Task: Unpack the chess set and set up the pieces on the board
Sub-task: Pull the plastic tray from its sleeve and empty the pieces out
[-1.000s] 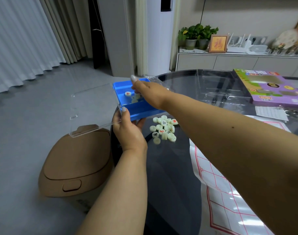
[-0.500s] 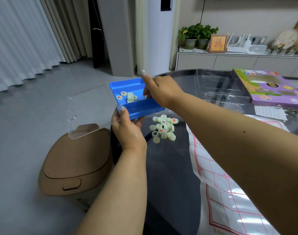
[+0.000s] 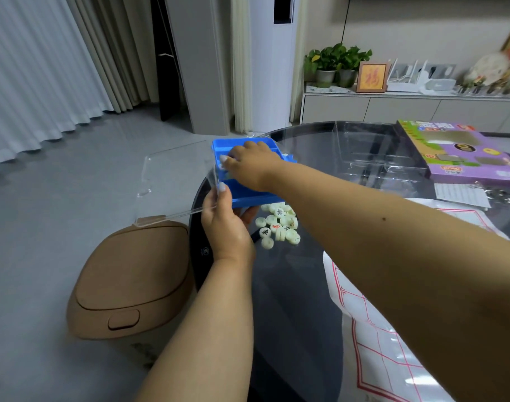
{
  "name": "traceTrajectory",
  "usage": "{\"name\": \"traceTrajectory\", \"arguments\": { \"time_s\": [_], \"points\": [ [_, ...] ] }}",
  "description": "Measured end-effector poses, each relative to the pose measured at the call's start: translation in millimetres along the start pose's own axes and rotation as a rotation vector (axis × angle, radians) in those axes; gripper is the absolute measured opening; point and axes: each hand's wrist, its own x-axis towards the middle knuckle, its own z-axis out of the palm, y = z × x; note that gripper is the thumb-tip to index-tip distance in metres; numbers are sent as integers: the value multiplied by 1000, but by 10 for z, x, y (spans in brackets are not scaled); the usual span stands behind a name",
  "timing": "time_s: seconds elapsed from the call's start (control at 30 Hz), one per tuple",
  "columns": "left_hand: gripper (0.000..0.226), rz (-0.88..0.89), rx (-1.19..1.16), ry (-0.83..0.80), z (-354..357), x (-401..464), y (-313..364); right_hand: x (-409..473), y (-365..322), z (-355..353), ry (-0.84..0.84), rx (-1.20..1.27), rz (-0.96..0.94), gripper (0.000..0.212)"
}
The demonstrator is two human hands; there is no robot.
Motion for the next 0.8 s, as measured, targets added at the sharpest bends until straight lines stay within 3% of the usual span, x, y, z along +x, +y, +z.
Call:
{"name": "traceTrajectory", "arguments": {
  "time_s": [0.07, 0.23, 0.5, 0.67, 0.8],
  "points": [
    [31, -22, -2, -8, 6, -12, 13, 55, -80, 33, -19, -14, -7, 62],
    [32, -26, -2, -33, 4, -14, 12, 32, -129, 115, 102, 35, -36, 45],
    [33, -24, 23, -8, -26, 17, -12, 1, -114, 116, 9, -73, -77, 53],
    [34, -17, 37, -9, -41, 29, -34, -85, -131, 73, 89, -12, -106, 48],
    [35, -24, 39, -14, -21, 7, -14, -169, -150, -24, 39, -85, -159, 40]
  ]
}}
